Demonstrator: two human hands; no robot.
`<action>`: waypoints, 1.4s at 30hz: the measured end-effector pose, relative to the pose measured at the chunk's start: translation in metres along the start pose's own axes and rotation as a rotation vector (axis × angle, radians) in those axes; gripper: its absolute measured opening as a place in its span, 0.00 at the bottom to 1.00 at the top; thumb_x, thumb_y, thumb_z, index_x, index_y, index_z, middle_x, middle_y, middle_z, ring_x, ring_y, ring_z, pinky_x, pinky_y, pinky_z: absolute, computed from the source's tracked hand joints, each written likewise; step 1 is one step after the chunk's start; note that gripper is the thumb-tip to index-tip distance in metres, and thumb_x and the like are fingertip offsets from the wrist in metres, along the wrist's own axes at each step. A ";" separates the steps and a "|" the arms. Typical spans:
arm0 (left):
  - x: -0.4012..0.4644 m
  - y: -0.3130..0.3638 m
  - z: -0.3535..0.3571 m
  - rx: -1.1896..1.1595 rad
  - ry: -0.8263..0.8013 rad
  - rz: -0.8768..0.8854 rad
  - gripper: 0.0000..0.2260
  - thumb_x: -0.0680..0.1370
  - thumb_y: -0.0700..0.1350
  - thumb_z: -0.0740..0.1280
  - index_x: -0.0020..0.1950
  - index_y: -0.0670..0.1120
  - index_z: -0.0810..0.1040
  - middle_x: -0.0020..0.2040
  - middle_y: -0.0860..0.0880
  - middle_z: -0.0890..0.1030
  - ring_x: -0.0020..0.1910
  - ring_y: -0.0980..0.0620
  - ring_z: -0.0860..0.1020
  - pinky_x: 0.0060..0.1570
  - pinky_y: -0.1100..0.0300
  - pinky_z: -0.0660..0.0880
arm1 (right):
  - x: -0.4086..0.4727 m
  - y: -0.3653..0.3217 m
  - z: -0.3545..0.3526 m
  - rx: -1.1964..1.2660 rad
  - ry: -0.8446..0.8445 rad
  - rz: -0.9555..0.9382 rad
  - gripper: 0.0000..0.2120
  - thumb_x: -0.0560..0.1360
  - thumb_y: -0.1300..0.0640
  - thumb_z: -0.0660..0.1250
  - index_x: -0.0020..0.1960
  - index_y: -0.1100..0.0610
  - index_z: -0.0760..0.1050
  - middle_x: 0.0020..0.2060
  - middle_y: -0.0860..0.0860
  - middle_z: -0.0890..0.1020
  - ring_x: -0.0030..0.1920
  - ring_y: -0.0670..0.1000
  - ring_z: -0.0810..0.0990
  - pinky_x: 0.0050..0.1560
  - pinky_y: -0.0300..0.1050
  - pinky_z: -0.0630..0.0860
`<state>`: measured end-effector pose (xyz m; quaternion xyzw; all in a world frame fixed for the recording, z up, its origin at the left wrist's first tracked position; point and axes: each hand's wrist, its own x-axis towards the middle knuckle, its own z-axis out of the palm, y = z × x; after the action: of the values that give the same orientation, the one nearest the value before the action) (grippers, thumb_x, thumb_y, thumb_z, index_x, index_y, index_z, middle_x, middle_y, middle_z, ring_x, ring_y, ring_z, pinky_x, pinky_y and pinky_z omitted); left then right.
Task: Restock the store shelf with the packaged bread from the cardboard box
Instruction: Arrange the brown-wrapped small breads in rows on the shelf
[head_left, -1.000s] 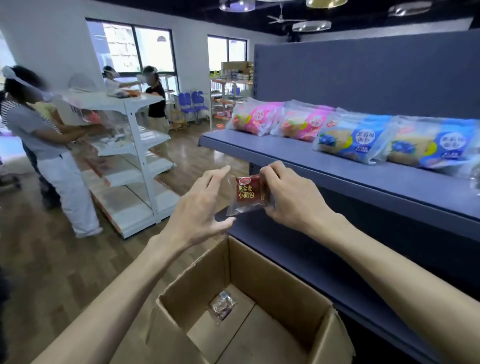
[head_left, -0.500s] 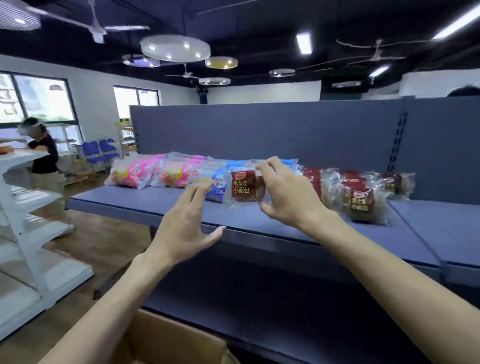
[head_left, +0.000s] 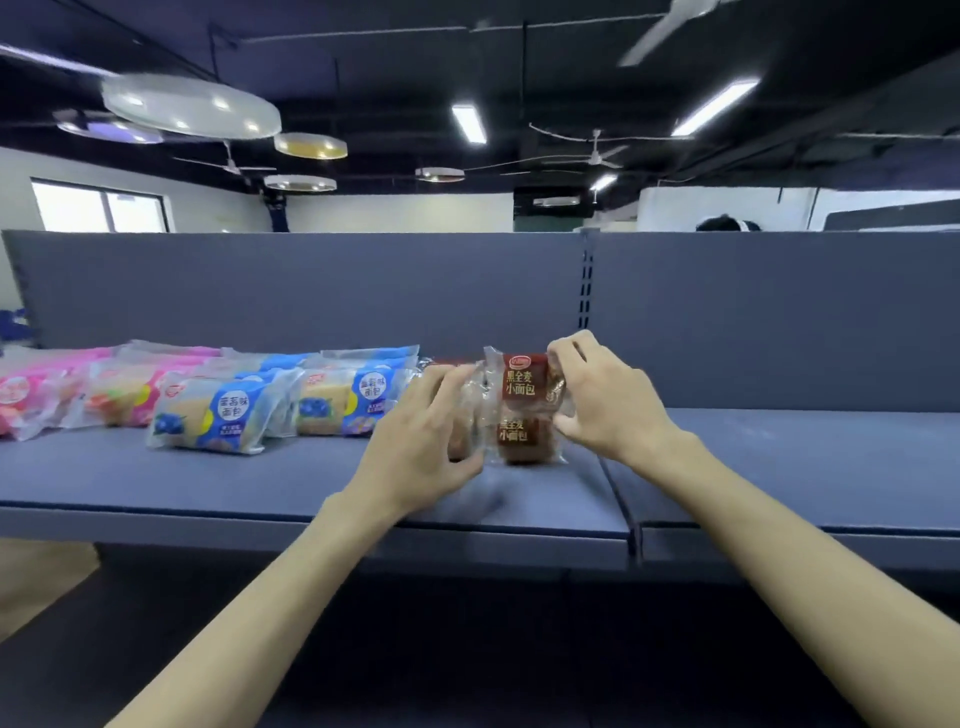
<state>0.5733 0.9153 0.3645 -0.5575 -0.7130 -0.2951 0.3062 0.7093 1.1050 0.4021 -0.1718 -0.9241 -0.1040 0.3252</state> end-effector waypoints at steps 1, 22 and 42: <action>0.007 0.006 0.009 -0.009 -0.004 0.013 0.34 0.68 0.49 0.73 0.72 0.46 0.67 0.65 0.51 0.70 0.63 0.51 0.72 0.53 0.63 0.72 | -0.001 0.012 -0.001 -0.017 -0.006 0.014 0.23 0.69 0.55 0.71 0.62 0.54 0.67 0.58 0.50 0.70 0.52 0.54 0.75 0.36 0.45 0.70; 0.057 0.057 0.097 0.047 -0.016 0.176 0.19 0.70 0.46 0.67 0.59 0.42 0.74 0.58 0.47 0.75 0.59 0.46 0.72 0.61 0.56 0.71 | 0.044 0.131 0.065 -0.121 -0.175 0.171 0.24 0.69 0.56 0.74 0.59 0.56 0.66 0.55 0.53 0.69 0.49 0.55 0.74 0.36 0.47 0.68; 0.056 0.054 0.101 0.088 0.035 0.125 0.17 0.70 0.46 0.68 0.57 0.43 0.75 0.55 0.48 0.75 0.56 0.45 0.72 0.58 0.55 0.71 | 0.037 0.134 0.102 0.392 -0.124 0.264 0.31 0.68 0.51 0.77 0.66 0.54 0.66 0.60 0.52 0.69 0.58 0.55 0.74 0.57 0.52 0.76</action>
<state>0.6047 1.0382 0.3474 -0.5817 -0.6836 -0.2535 0.3606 0.6760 1.2682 0.3580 -0.2308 -0.9143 0.1313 0.3057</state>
